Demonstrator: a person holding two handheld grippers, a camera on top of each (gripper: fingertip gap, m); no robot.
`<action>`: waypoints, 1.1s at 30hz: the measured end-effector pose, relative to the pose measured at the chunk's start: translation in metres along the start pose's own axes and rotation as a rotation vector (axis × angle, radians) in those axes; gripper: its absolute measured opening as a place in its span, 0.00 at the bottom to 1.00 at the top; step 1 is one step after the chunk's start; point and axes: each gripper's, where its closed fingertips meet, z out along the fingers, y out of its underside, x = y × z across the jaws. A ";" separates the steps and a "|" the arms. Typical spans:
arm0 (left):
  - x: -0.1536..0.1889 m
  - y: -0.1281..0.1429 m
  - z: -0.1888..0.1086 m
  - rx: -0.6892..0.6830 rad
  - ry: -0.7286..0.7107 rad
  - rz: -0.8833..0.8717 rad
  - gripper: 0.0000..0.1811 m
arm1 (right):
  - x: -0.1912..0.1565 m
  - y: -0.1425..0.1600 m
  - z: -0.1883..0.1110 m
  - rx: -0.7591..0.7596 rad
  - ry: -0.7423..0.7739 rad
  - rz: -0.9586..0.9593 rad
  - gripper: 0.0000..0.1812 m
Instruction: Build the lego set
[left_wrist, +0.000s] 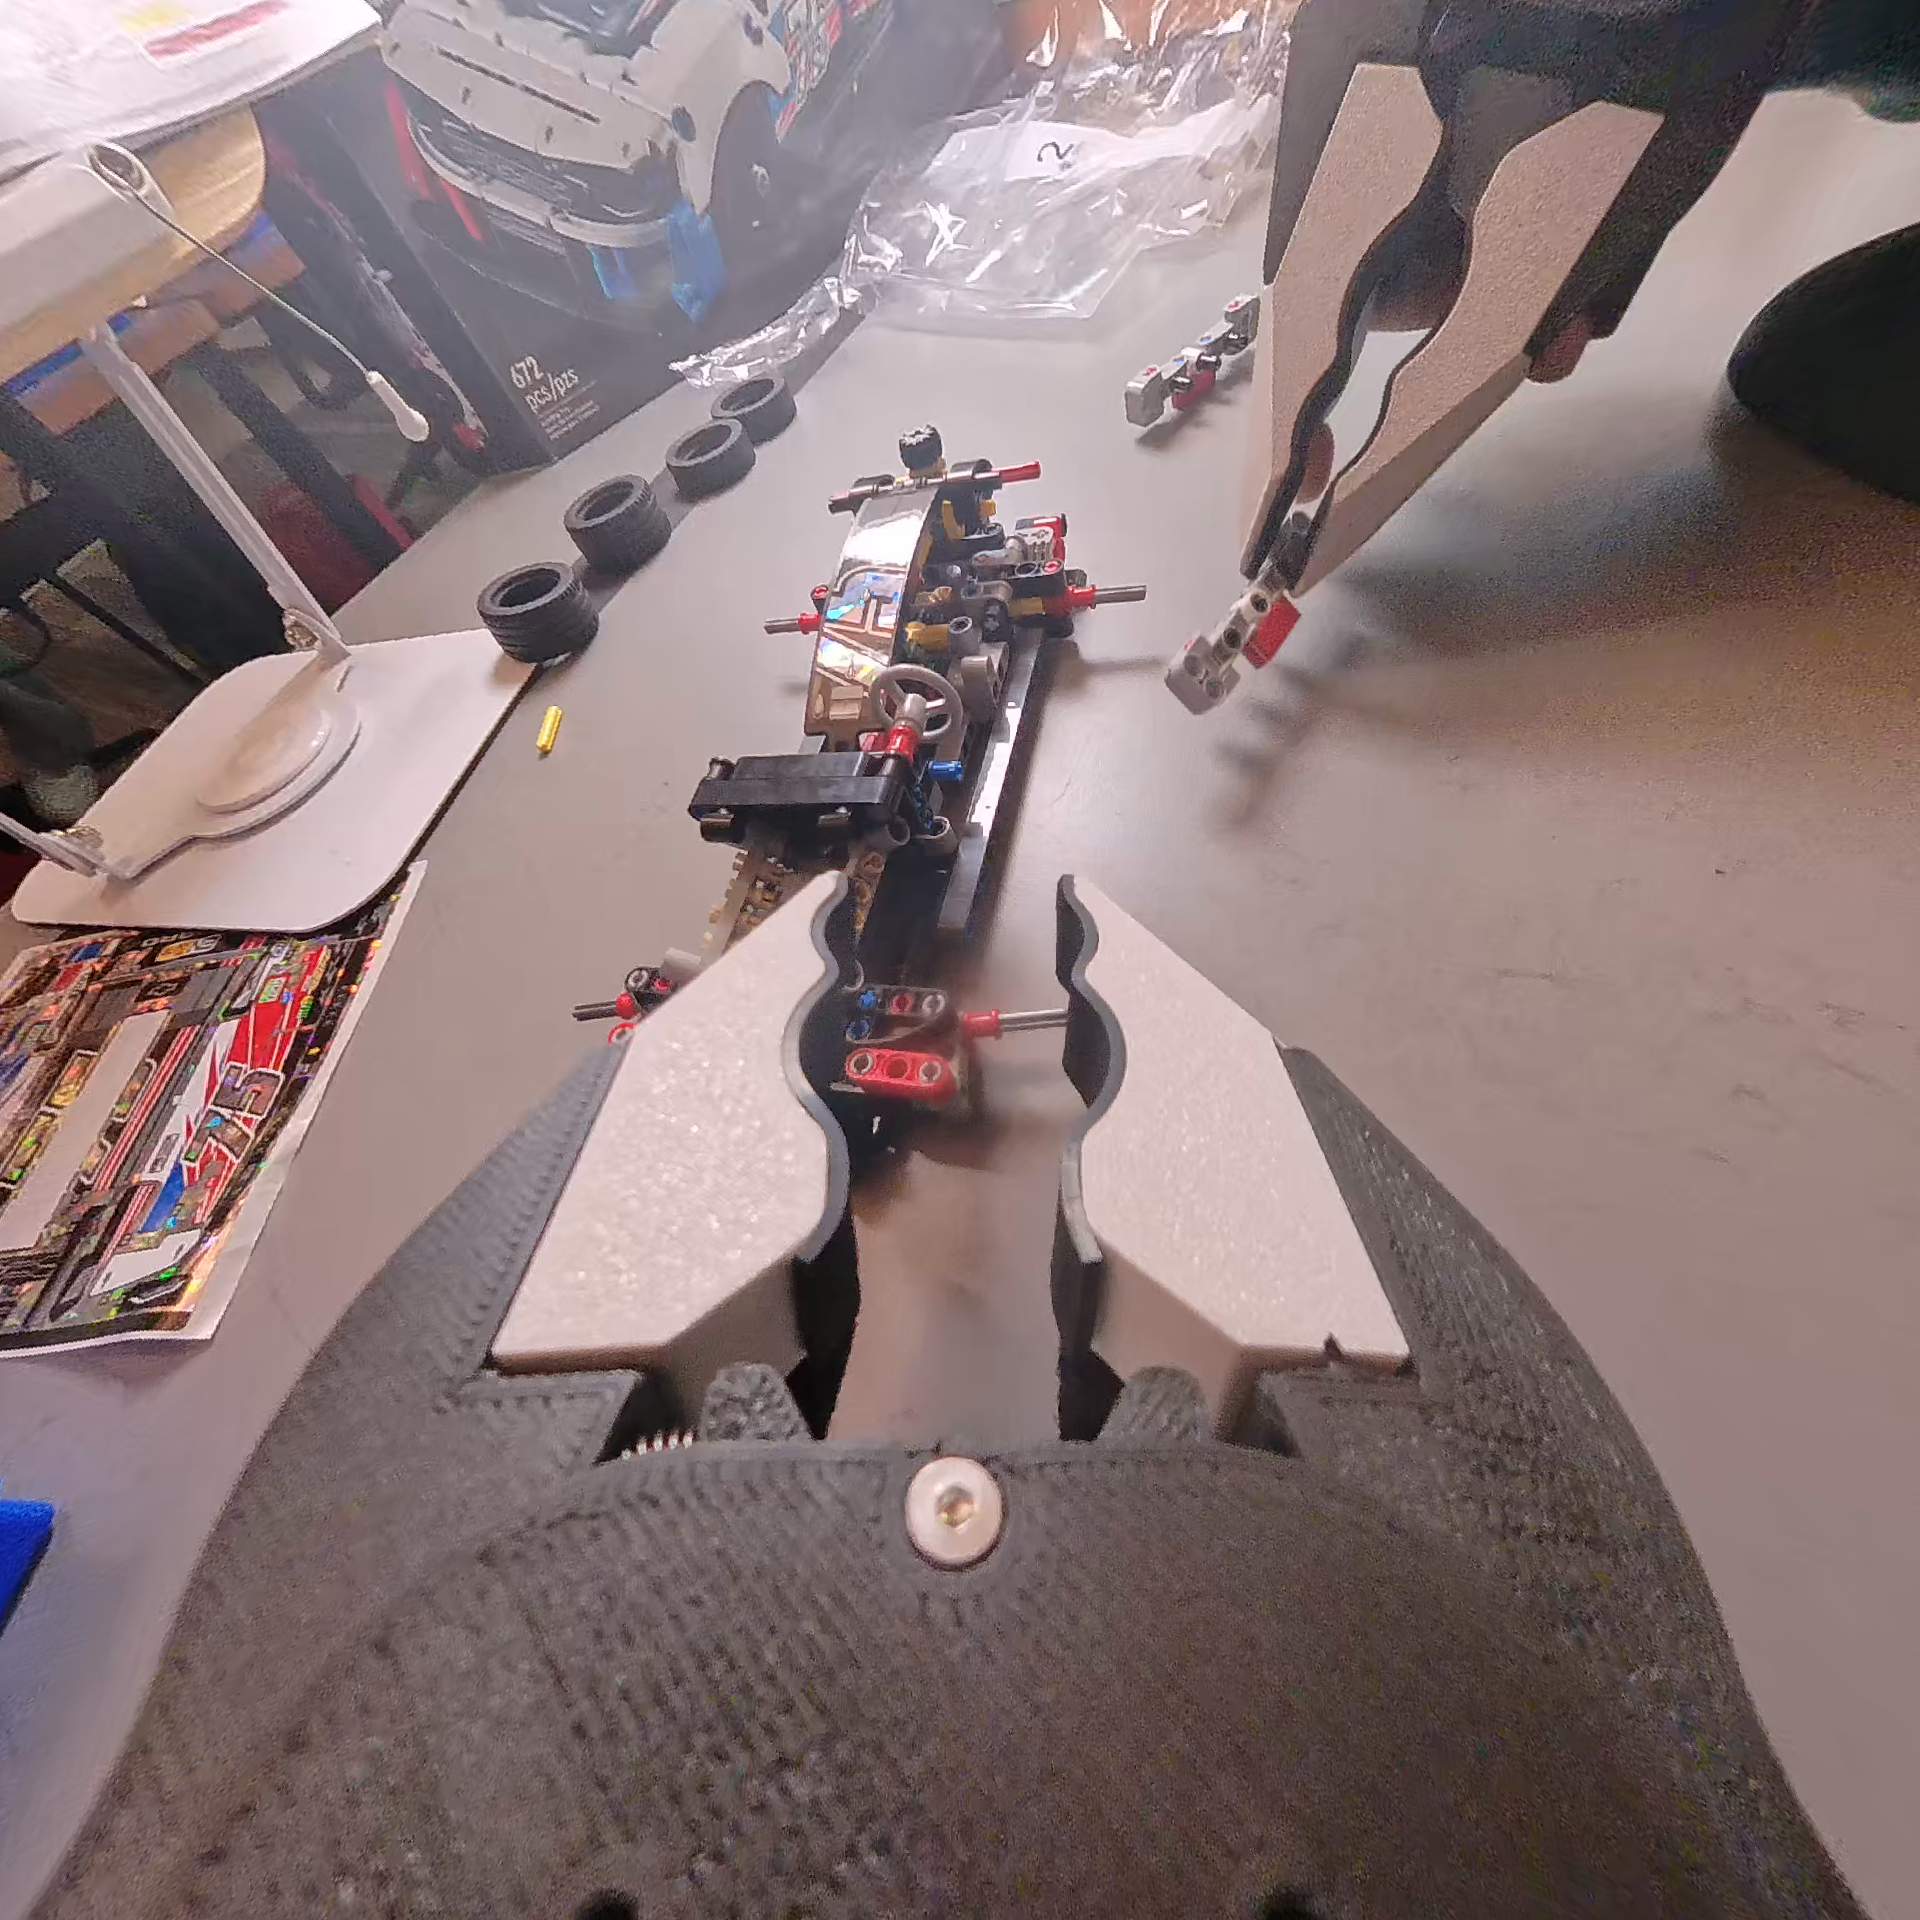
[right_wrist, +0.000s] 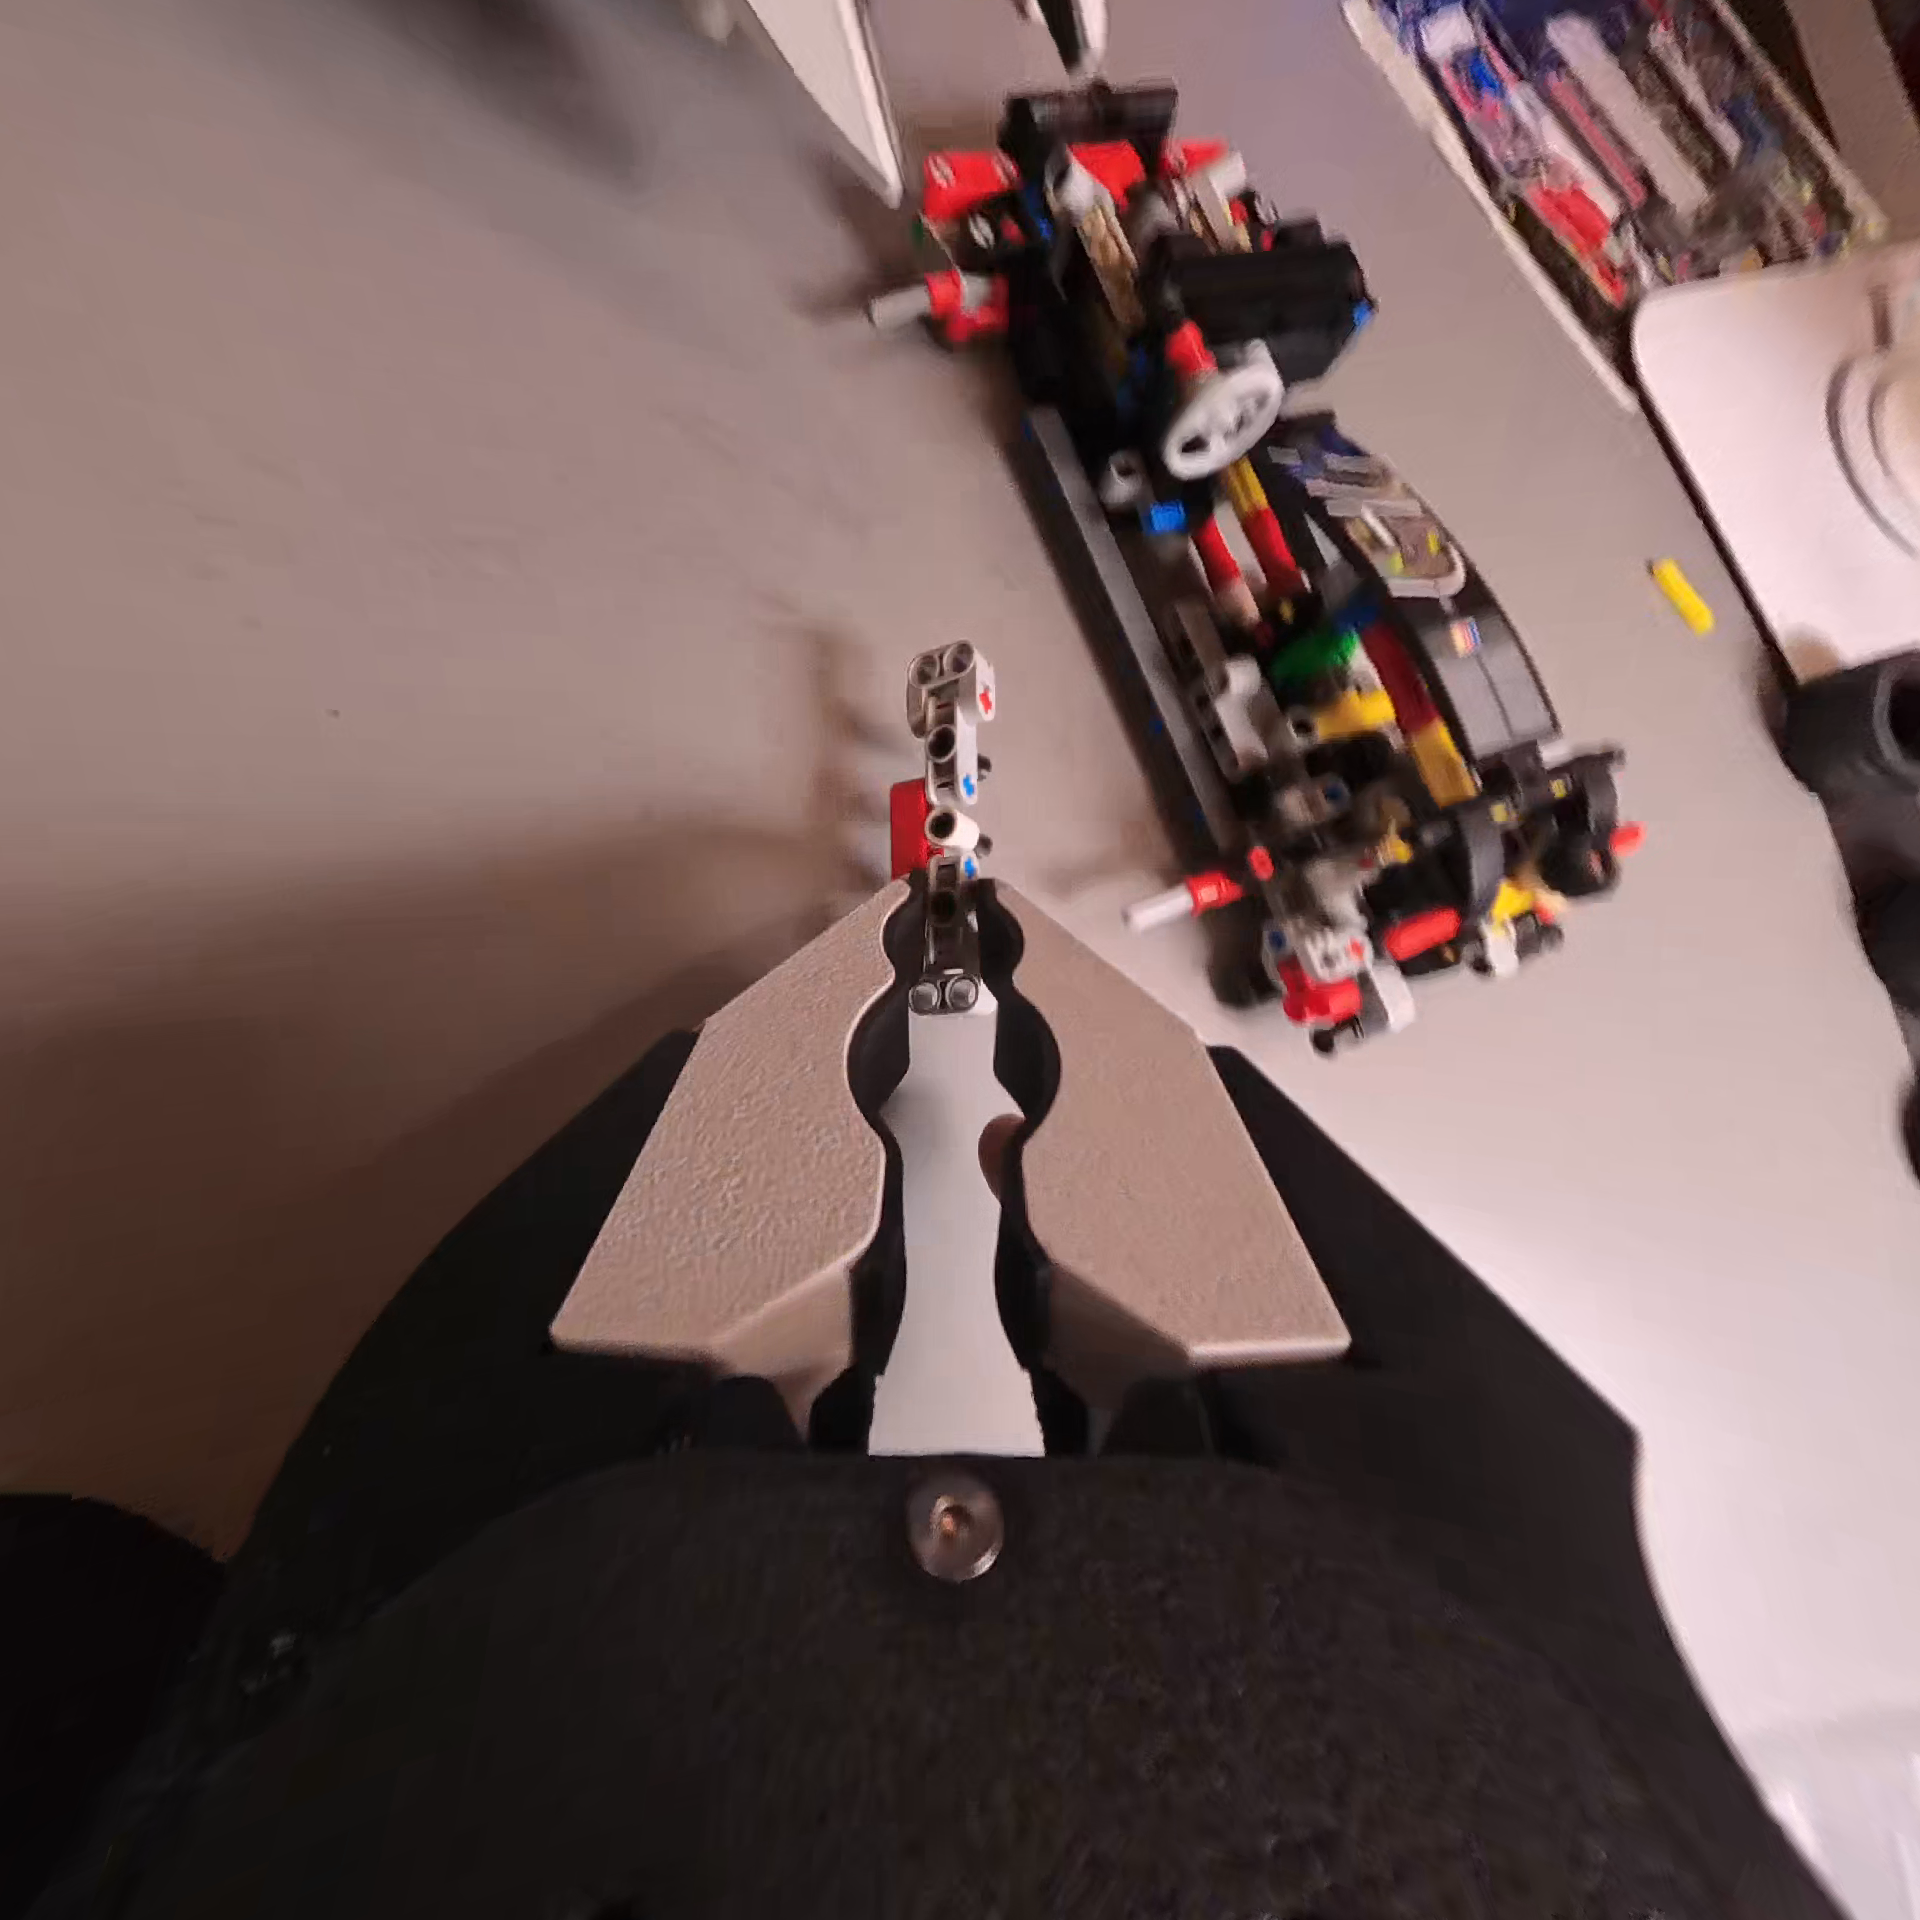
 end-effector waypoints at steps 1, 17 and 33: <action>0.000 0.001 0.000 -0.005 0.003 0.002 0.20 | -0.003 -0.008 0.005 0.026 -0.006 -0.018 0.04; -0.008 0.010 0.003 -0.032 -0.027 0.002 0.22 | 0.029 -0.031 0.056 -0.103 0.148 -0.407 0.04; -0.011 0.015 0.006 -0.046 -0.041 0.001 0.24 | 0.026 -0.038 0.059 -0.078 0.056 -0.347 0.06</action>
